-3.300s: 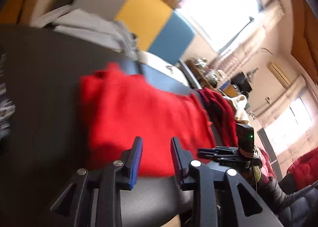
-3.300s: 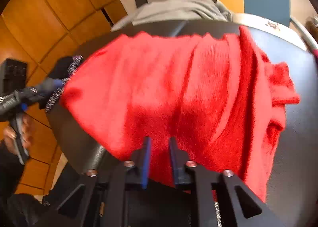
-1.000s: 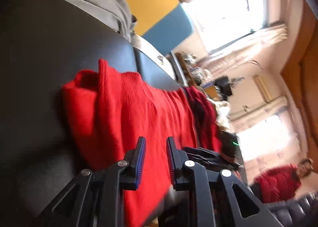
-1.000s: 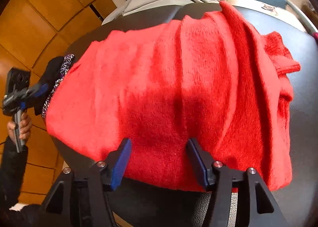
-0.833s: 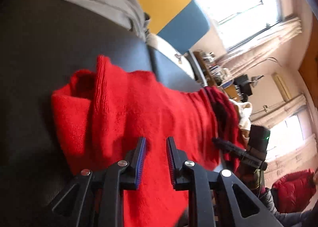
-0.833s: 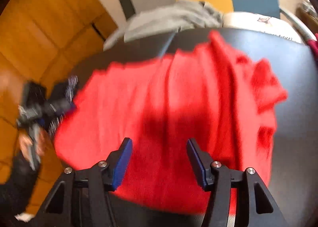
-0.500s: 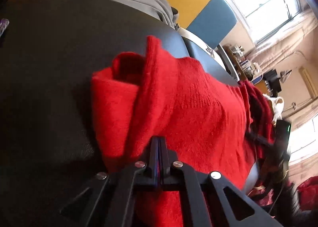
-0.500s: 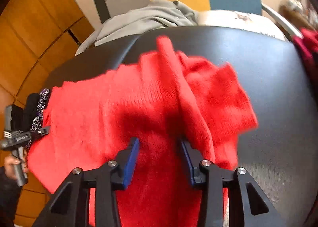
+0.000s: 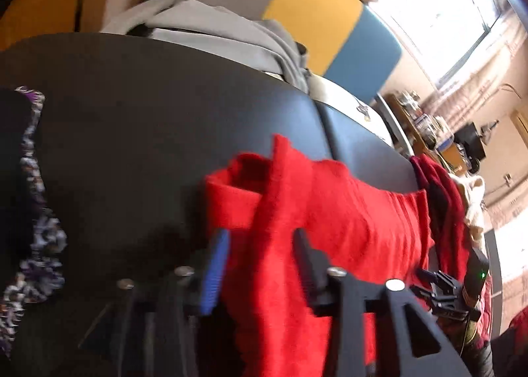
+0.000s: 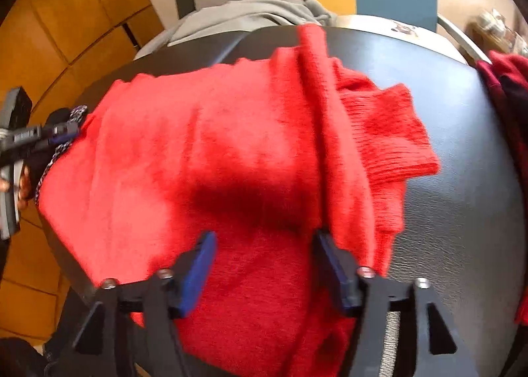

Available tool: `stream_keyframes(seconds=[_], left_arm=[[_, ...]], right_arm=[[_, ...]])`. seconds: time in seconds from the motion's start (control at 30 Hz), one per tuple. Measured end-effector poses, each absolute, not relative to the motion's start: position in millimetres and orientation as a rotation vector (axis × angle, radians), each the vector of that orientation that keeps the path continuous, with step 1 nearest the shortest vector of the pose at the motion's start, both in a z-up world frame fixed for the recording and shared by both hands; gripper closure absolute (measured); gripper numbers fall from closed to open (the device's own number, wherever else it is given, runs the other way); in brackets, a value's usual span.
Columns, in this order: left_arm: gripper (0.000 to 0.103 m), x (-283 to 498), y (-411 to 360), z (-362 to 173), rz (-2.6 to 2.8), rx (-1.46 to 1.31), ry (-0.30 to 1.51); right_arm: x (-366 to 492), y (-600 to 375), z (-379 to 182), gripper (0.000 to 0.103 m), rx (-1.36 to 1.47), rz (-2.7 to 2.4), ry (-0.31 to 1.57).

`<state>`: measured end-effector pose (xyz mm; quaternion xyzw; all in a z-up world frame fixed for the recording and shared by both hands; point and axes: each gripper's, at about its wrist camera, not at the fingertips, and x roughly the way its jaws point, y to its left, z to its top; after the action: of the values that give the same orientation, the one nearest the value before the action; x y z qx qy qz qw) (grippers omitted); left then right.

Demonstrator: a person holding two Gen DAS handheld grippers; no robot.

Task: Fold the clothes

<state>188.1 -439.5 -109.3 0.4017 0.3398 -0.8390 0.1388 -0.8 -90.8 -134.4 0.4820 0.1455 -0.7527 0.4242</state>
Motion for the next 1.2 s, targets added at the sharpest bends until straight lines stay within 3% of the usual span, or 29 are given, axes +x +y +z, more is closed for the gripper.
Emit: stream_keyframes(seconds=[0.07,0.13,0.23,0.5,0.6,0.63,0.7,0.73,0.77,0.8,0.83,0.9,1.2], left_arm=[[0.038,191,-451,-123,-2.351,1.235,1.086],[0.034,187,-456,-140,-2.301,1.324,1.204],[0.030,186,-456,-156,-2.289,1.386,1.318],[0.031,173,-459,-159,-2.290,1.375,1.236],[0.031,168,-444,-155,-2.310,1.401,1.069],[0.034,169,-441,-154,-2.315,1.400,1.031],[0.074,171,-441,-154,-2.327,1.376,1.093],[0.075,171,-441,-154,-2.333,1.364,1.124],[0.080,172,-442,-154,-2.337,1.352,1.150],[0.083,172,-445,-152,-2.339,1.340,1.157],[0.083,173,-449,-149,-2.338,1.325,1.170],[0.084,171,-457,-144,-2.337,1.300,1.203],[0.084,155,-468,-111,-2.371,1.298,1.117]], right_arm=[[4,-98,-134,0.016,1.194,-1.882,0.377],[8,-100,-142,0.006,1.180,-1.879,0.413],[12,-110,-146,0.000,1.169,-1.872,0.446],[7,-97,-149,0.000,1.163,-1.844,0.350],[7,-92,-149,0.000,1.138,-1.843,0.333],[8,-91,-149,0.000,1.129,-1.844,0.332],[10,-81,-148,0.000,1.117,-1.840,0.330],[11,-78,-147,0.000,1.113,-1.833,0.330],[9,-76,-145,0.002,1.113,-1.817,0.328],[7,-75,-141,0.014,1.113,-1.798,0.325],[4,-75,-137,0.043,1.112,-1.778,0.322],[-8,-77,-127,0.079,1.116,-1.729,0.334],[-39,-101,-102,0.078,1.046,-1.621,0.572]])
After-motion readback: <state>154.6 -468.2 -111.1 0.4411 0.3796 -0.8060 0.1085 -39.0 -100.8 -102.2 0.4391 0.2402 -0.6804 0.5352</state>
